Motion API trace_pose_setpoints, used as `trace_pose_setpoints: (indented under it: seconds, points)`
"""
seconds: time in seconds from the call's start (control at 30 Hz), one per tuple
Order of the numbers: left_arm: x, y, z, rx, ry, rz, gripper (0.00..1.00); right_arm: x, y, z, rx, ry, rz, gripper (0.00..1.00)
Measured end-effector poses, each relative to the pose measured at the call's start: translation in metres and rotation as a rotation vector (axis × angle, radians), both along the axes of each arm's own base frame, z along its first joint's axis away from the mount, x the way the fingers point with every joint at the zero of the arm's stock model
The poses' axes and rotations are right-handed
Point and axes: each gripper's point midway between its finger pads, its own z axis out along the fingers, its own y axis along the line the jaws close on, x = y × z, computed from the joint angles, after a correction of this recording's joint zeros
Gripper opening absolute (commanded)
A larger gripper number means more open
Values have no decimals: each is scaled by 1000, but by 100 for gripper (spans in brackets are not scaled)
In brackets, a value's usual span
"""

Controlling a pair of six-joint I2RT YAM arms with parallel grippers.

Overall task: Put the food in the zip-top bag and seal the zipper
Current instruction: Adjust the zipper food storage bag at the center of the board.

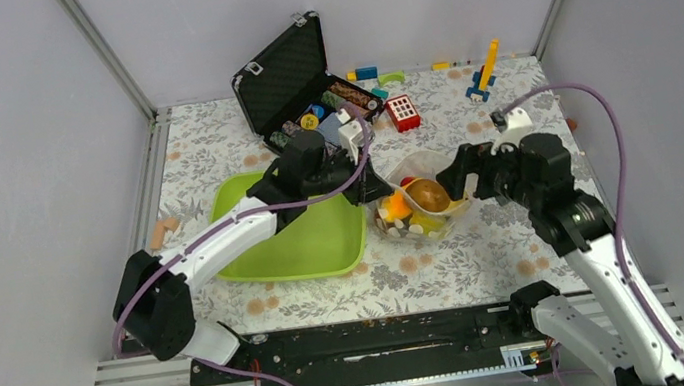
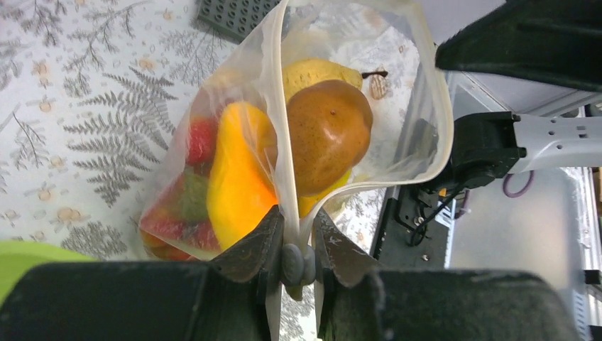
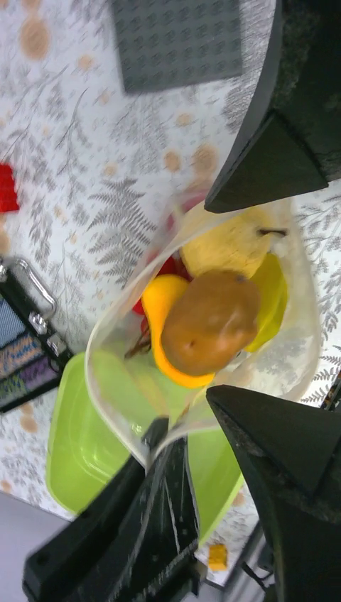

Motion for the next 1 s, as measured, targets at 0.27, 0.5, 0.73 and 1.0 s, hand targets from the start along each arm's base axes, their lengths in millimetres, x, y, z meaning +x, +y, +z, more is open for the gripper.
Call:
trace_pose_setpoints:
  seconds: [0.27, 0.5, 0.73, 1.0]
  points:
    - [-19, 14, 4, -27, 40, 46, 0, -24, -46, -22, -34, 80, -266, 94]
    - [-34, 13, 6, -25, 0, 40, 0, -19, -48, -43, -25, 182, -329, 71]
    - [-39, 14, 10, -23, -38, 38, 0, -7, -53, -67, -73, 281, -392, 14]
    - [-81, 14, 23, -26, -149, -51, 0, -11, -76, -24, -117, 235, -502, 0]
